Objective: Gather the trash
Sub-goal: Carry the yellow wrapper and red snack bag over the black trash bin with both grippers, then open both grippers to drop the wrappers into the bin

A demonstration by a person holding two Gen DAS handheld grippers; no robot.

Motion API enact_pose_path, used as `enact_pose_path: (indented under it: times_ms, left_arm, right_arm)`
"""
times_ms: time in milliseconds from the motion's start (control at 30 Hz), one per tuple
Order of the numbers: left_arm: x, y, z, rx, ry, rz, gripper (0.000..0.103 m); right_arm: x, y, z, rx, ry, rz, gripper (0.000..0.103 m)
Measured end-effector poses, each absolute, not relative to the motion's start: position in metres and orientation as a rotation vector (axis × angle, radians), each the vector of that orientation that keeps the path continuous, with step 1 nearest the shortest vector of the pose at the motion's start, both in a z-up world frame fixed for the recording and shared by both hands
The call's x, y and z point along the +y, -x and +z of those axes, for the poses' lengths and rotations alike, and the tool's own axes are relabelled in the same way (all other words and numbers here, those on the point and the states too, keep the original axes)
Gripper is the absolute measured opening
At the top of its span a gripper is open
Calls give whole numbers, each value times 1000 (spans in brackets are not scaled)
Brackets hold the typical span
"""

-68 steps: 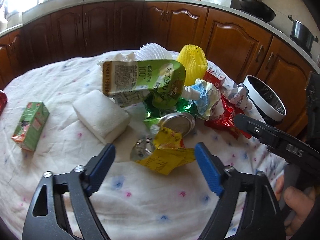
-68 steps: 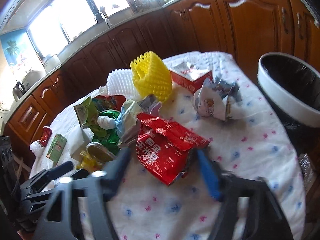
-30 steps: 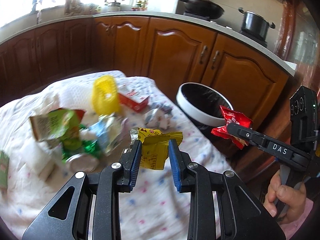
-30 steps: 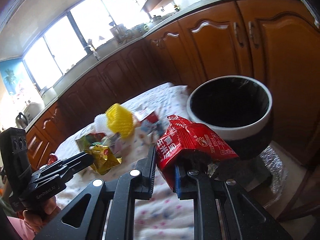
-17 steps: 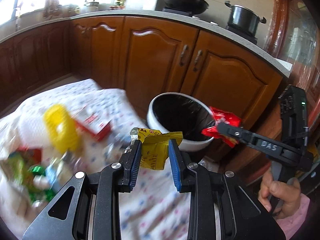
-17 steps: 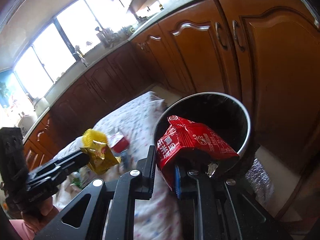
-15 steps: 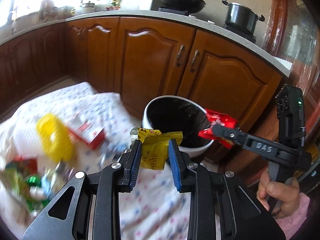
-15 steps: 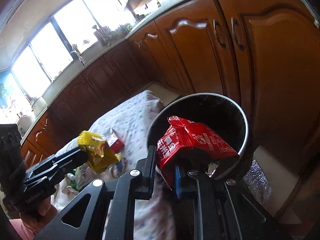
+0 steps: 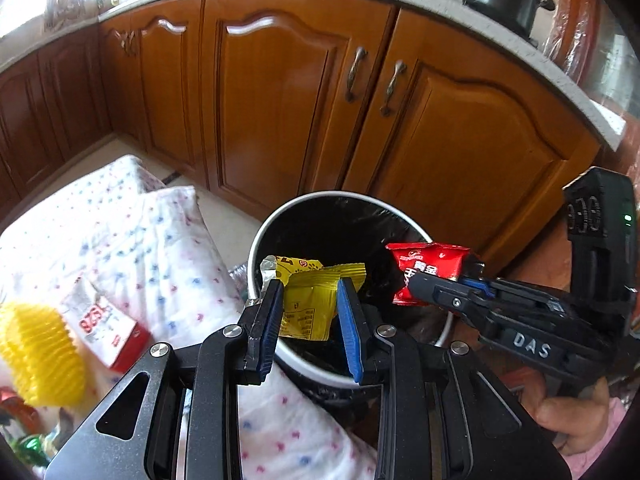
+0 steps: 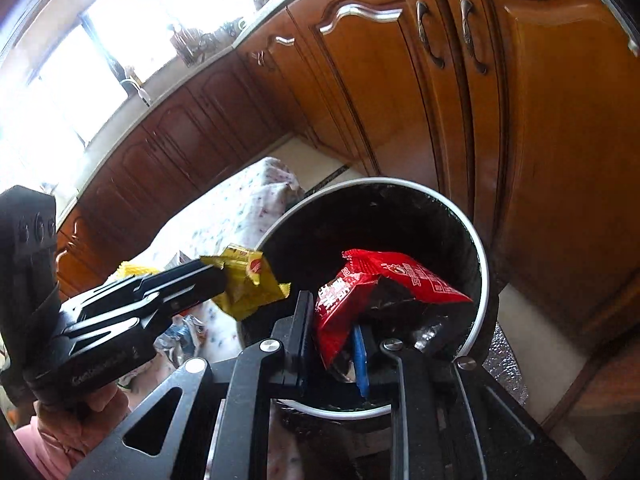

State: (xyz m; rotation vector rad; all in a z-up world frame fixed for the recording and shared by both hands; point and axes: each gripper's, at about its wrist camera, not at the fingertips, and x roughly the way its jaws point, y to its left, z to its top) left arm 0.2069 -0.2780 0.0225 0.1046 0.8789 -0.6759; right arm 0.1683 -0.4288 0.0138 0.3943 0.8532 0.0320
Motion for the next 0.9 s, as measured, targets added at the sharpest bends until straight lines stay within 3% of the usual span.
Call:
enact_pose_path:
  times_ms: [100,167,433,500,667,800,900]
  left_arm:
    - [-287,-211,18,901,-109,-681,28]
    - [-292,-215,15,911,-113,-689,29]
    - [-297,-222,9,948,-107,-688,44]
    - [-290,-220,11,945,-98,-684,44]
    - [-260,-205,18,914,-53,-650,47]
    - [-227,-182,21,858,-21,-587,62]
    - [-204,-169,19,848,3,-558,63]
  right_arm:
    - [-433,-168,10,869,-396,27,28]
    - [-434,-165,10,867,-404,27,49]
    - [-439,-138,16,829,-410,9,53]
    - [-436,-127,17,806,-420,8,58]
    - [-420,-102,19,724,-446,-5,86]
    - [-399,-86,18,674,-463,-6,94]
    - [-381,-80,17,654,-461,-3,94]
